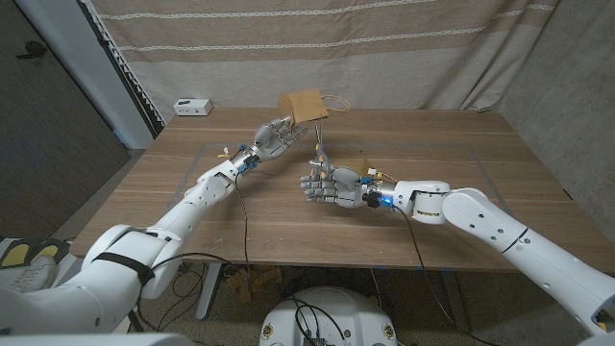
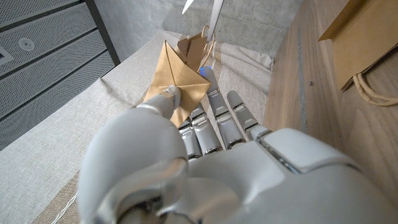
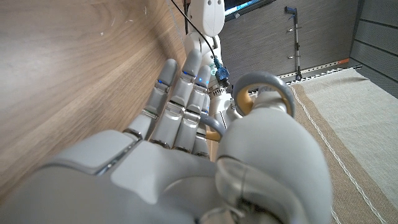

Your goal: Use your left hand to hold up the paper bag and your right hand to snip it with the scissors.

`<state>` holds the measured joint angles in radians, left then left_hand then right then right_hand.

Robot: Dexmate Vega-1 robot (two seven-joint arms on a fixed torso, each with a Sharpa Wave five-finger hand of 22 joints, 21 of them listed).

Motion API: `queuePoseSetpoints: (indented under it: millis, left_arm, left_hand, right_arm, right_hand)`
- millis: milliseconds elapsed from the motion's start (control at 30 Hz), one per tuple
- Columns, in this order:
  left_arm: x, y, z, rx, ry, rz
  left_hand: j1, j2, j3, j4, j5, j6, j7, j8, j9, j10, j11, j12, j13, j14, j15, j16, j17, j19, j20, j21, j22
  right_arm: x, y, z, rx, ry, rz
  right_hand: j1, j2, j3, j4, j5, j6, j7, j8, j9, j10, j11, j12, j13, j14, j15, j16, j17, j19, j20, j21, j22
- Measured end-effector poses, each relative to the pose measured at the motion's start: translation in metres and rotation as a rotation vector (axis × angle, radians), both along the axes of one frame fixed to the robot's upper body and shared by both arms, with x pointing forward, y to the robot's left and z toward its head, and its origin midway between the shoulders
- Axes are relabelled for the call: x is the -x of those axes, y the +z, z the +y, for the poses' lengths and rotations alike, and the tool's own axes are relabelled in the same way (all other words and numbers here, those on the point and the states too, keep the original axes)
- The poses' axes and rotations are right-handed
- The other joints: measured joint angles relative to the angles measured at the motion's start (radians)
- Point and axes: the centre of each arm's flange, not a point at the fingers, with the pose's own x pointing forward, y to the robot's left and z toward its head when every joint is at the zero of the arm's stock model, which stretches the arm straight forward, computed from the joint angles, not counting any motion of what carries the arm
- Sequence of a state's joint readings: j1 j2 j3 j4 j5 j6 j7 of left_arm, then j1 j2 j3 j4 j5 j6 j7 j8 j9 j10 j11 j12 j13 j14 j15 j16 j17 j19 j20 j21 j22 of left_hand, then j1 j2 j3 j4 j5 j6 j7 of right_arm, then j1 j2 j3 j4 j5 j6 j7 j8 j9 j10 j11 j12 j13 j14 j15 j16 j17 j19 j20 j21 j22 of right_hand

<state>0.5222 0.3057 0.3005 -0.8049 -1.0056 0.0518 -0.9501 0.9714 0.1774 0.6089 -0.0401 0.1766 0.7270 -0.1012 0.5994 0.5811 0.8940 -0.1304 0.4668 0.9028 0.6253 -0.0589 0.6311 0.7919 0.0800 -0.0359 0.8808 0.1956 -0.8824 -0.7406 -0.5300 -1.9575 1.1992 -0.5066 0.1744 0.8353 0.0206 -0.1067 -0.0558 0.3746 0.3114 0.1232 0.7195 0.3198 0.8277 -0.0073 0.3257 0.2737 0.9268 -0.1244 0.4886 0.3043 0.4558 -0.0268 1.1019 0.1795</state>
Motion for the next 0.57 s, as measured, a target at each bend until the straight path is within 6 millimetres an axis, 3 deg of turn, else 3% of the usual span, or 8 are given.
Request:
queuePoseSetpoints:
  millis: [567]
  left_arm:
    - [0.0018,-0.0047,-0.0007,0.025,0.022,0.009]
  left_hand:
    - [-0.002,0.002,0.0,0.0,0.0,0.0,0.0,-0.003,0.0,0.0,0.0,0.001,0.005,0.0,0.0,0.0,0.0,0.0,0.0,0.0,0.0]
  right_arm:
    - [-0.0014,0.0029,-0.0089,0.009,-0.009,-0.007]
  right_hand:
    - [-0.009,-0.007,-0.004,0.004,0.0,0.013,-0.001,-0.011,-0.018,0.007,-0.003,0.008,-0.005,0.0,0.0,0.007,0.0,0.0,0.0,-0.004,0.0]
